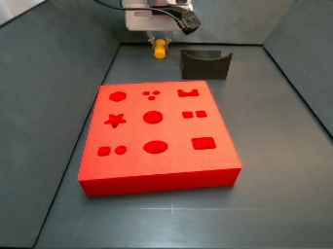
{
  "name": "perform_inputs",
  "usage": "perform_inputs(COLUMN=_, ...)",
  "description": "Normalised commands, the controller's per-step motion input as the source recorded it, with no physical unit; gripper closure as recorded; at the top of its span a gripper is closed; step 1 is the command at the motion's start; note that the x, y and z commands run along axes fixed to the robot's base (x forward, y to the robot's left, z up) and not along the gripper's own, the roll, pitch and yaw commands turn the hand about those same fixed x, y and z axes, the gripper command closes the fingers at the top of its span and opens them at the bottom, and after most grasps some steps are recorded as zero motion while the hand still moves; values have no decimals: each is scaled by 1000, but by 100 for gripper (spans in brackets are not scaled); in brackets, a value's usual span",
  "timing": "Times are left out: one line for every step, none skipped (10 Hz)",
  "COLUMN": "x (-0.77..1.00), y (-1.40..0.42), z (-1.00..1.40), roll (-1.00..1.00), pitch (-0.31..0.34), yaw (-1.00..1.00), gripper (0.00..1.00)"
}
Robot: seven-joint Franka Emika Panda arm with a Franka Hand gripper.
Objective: Pick up the oval object. Move up. Place the oval object on the fixture. Regrasp the oval object. Move to above the board. Insert the oval object.
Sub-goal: Pick up the oval object, then move up.
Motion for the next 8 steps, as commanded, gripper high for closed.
perform_inputs(x=0, y=0, z=0, roll=0, pitch=0, yaw=0, gripper=100)
perform_inputs(x=0, y=0, z=0, roll=0, pitch=0, yaw=0, gripper=100)
perform_inputs(x=0, y=0, z=833, roll=0, pitch=0, yaw=0, gripper=100)
perform_inputs(x=22, y=-68, z=809, roll=-12, pitch=0, yaw=-27, gripper=100)
perform_inputs(x=-9, y=-47, z=677, roll=12, pitch=8, yaw=-28, gripper=100)
perform_inputs(x=-21, y=-28, z=537, roll=35, pitch=17, yaw=-25, gripper=100)
perform_inputs(x=-23, y=-22, z=439, roll=44, pitch=32, yaw=-25, gripper=100)
perform_inputs(x=-17, y=-12, z=241, roll=60, pitch=59, yaw=-22, gripper=100)
